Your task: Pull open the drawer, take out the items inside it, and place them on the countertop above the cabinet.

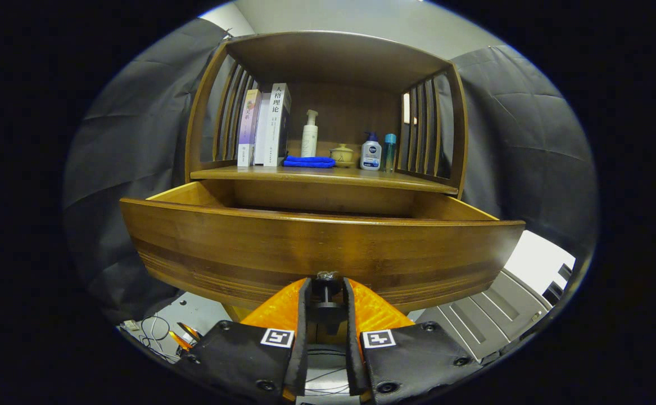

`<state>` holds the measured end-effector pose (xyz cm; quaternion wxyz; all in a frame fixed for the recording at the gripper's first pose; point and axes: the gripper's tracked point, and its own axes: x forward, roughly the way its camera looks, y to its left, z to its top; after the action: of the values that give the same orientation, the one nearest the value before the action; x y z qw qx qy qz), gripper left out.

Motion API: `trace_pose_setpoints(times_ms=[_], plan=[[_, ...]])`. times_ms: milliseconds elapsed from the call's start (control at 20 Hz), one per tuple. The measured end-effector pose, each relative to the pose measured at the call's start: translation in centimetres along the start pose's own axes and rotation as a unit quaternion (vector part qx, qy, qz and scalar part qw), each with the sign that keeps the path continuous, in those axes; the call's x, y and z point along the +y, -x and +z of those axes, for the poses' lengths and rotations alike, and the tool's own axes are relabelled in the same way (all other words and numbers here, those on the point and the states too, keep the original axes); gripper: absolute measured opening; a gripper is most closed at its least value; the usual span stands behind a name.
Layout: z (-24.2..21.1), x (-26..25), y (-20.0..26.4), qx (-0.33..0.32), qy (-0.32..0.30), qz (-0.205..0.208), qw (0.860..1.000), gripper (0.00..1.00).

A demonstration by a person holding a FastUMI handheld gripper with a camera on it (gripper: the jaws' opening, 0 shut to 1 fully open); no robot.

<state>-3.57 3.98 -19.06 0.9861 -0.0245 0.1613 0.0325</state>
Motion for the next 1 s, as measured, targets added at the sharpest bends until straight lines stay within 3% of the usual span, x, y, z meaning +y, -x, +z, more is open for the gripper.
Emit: trace_pose_setpoints(times_ms=[300,450,650,800,1000], plan=[[0.0,0.1,0.6,0.001,0.005,0.006,1.0,0.3],[0.3,-0.8,1.6,-0.005,0.017,-0.007,1.0,0.57],[3.8,-0.8,3.6,-0.047,-0.024,-0.012,0.999,0.92],[6.6,-2.0,4.3,-0.046,-0.01,-0.043,0.998,0.96],[10.1,-1.6,2.9,-0.036,0.044,-0.055,0.997,0.97]])
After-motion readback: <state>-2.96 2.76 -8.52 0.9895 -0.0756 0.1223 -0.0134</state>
